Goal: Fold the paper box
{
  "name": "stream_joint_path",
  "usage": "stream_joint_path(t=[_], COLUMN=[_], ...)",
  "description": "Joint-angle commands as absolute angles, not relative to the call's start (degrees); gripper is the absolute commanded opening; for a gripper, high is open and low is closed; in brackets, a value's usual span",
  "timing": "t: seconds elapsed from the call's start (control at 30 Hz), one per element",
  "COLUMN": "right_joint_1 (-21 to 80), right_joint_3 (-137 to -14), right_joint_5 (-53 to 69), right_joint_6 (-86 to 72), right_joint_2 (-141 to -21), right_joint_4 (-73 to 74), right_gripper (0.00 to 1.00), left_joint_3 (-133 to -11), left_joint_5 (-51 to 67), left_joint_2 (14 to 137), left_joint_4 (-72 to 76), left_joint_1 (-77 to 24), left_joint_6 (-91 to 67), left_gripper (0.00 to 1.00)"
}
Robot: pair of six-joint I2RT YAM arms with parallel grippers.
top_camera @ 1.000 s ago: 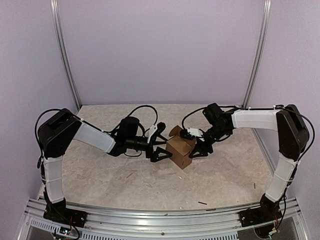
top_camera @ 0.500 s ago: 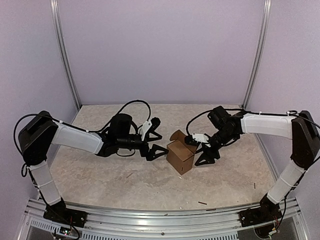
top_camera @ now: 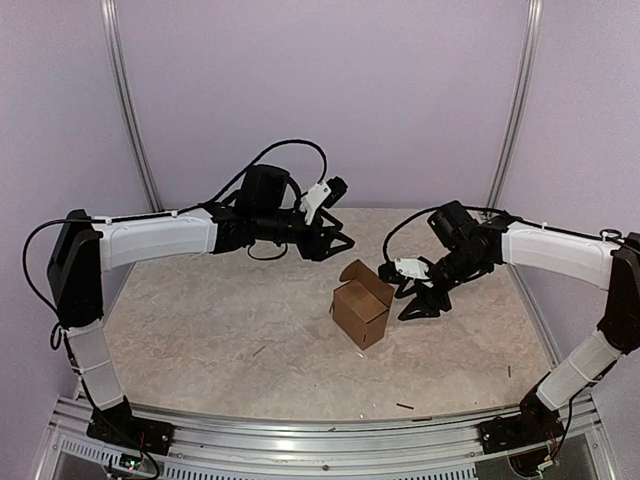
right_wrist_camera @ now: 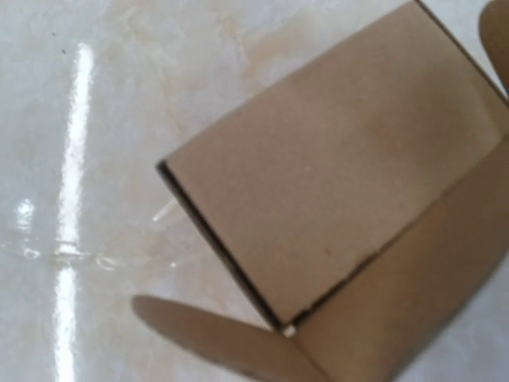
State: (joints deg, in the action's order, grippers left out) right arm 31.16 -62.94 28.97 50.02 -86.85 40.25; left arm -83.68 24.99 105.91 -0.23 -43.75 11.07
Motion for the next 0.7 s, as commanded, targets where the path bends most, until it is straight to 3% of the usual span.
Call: stream_joint_path(t=[0.0, 0.17, 0.3, 0.5, 0.67], right_joint_1=[30.85, 31.05, 32.38, 33.95, 35.47], right_joint_3=[-63.87, -64.3, -64.92, -65.9, -66.15], right_joint_5=[25.84, 25.99, 24.47, 23.18, 22.75], right_joint_6=[49.79, 48.61, 47.77, 46.96, 46.95], right_joint_2=[-84.83, -84.47, -84.63, -86.03, -86.23], right_joint_4=[40.34, 38.6, 37.15, 36.37, 36.82], right_gripper=[0.52, 0.48, 0.48, 0.5, 0.53], left_joint_3=[-86.46, -88.47, -88.63, -91.04, -93.46], left_joint_5=[24.64, 24.96, 24.79, 22.72, 22.84], left_joint_2=[110.0, 111.38, 111.68, 113.42, 115.64], left_joint_4=[-13.81, -16.68, -16.3, -16.39, -17.61], left_joint_1=[-44.09, -44.47, -45.2, -46.11, -46.32], left_joint_6=[12.91, 13.15, 13.42, 13.76, 14.26], left_gripper=[0.58, 0.51, 0.51, 0.47, 0.39])
